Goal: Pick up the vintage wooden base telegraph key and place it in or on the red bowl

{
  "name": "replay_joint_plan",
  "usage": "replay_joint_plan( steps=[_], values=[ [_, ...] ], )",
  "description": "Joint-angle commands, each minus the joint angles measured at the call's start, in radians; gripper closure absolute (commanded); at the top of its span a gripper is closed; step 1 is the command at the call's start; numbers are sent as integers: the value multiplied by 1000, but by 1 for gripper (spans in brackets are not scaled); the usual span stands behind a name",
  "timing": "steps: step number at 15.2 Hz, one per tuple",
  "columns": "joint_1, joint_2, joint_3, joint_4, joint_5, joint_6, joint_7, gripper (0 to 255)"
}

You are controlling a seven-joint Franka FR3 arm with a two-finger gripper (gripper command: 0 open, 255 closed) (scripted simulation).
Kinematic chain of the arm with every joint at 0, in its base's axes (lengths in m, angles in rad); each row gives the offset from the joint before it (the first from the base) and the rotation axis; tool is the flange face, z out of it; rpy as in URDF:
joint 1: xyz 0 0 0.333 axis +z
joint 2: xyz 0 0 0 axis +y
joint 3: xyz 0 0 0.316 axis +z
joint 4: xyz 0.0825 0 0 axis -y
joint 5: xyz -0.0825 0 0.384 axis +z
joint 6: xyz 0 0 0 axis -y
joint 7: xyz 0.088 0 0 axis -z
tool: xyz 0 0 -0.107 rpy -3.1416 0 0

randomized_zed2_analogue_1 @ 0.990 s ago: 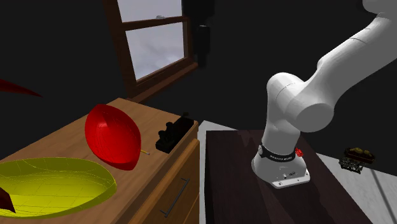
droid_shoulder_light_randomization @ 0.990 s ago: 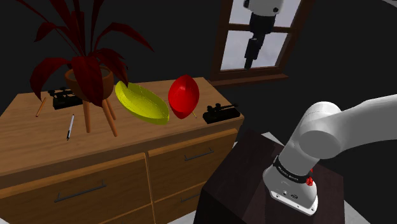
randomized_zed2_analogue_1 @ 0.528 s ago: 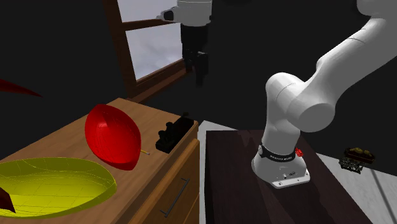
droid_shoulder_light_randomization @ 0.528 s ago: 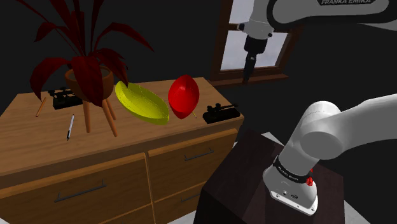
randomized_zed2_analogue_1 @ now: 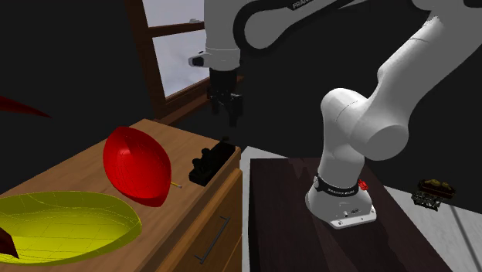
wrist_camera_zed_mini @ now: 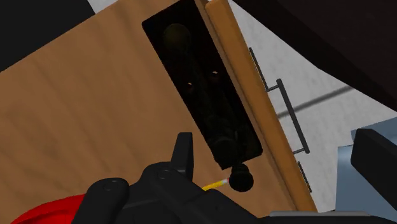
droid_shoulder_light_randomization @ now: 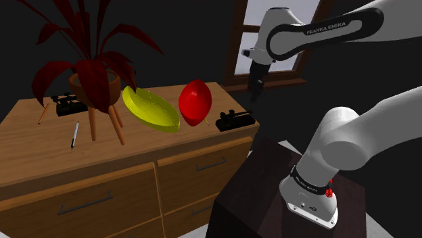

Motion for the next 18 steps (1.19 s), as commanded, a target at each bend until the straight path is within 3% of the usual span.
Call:
replay_joint_plan(
  steps=[1,5,8,15,18],
  values=[
    [17,42,-56,-23,-9,73,-95,0],
    [85,194,-174,-24,14,229,-287,0],
    [157,322,-263,-8,76,334,-449,0],
    [193,422,-299,-38,134,456,-494,0],
    [197,431,-302,-40,141,466,-499,0]
  ],
)
